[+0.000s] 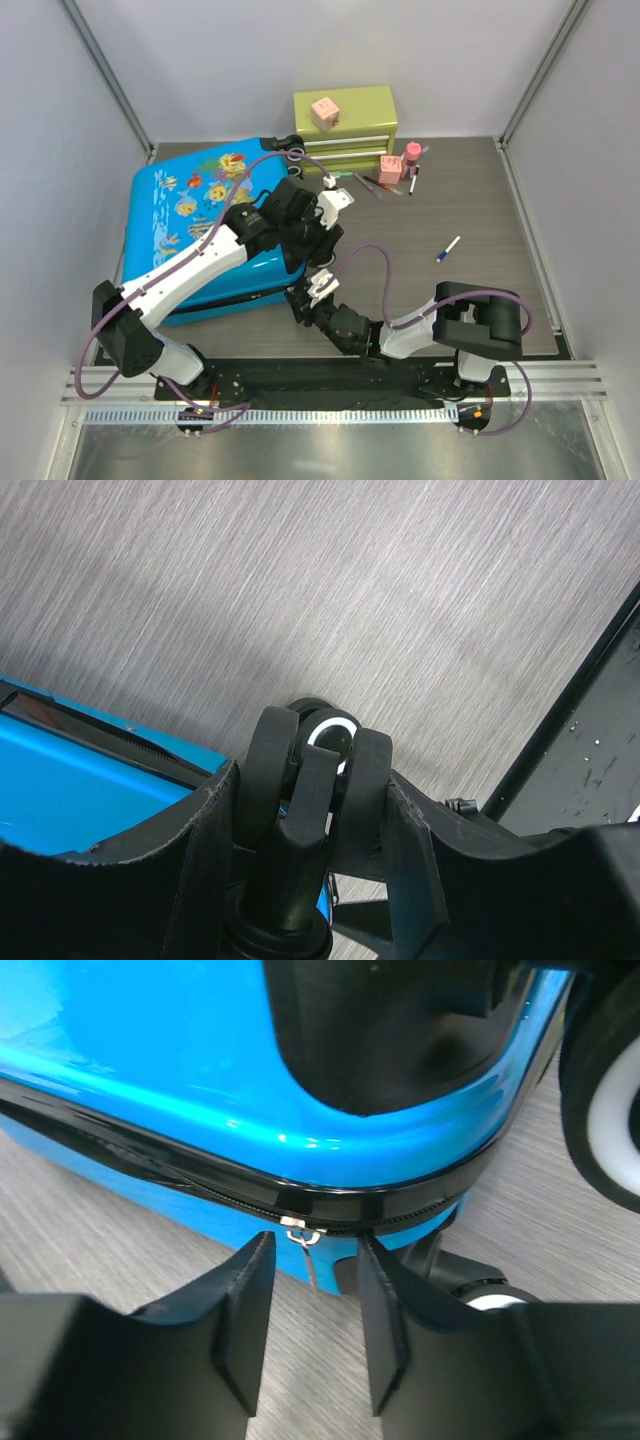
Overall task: Pack the luggage
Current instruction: Zip the luggage at the center of the board.
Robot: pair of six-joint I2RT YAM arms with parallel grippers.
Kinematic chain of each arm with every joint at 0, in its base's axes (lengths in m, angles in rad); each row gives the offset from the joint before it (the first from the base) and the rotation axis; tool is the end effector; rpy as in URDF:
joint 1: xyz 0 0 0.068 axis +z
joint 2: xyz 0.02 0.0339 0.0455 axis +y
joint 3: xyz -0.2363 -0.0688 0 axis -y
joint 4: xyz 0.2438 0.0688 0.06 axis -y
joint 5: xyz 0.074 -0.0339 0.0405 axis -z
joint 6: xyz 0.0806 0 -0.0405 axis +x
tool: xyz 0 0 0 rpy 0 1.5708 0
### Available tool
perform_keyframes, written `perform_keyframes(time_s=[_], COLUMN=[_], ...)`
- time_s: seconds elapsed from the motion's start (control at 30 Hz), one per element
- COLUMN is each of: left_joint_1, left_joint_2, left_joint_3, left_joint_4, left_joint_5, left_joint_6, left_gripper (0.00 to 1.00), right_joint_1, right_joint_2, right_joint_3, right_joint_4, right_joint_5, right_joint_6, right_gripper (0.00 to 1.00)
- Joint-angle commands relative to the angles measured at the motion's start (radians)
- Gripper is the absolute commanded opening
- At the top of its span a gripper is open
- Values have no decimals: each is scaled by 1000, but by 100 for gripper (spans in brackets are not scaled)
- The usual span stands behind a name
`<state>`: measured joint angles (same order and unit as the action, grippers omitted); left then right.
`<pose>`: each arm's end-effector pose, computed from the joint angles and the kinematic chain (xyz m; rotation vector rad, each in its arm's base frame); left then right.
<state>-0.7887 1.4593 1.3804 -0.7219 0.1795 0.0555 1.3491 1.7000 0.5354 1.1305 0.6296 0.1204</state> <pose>0.2352 -0.2572 0.2789 1.0750 2.1776 -0.5564 0.1213 0.3222 0.1428 -0.4980 1.5575 0.6337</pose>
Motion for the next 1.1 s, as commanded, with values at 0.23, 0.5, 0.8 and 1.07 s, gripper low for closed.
perform_keyframes(time_s=[0.23, 0.5, 0.8, 1.07], left_joint_1=[46, 59, 69, 71], left_joint_2=[-93, -100, -132, -168], left_joint_3=[66, 51, 42, 2], left_joint_4=[22, 21, 30, 44], left_joint_5=[-98, -106, -98, -69], left_joint_6=[-148, -152, -164, -166], left_gripper=[0, 0, 0, 0], right_joint_1=[7, 7, 5, -14], right_joint_2=[55, 24, -25, -56], right_joint_3=[28, -27, -120, -198], right_joint_4=[161, 226, 239, 302], right_joint_5=[110, 186, 275, 315], right_joint_6=[-60, -58, -21, 15], right_gripper=[18, 1, 1, 1])
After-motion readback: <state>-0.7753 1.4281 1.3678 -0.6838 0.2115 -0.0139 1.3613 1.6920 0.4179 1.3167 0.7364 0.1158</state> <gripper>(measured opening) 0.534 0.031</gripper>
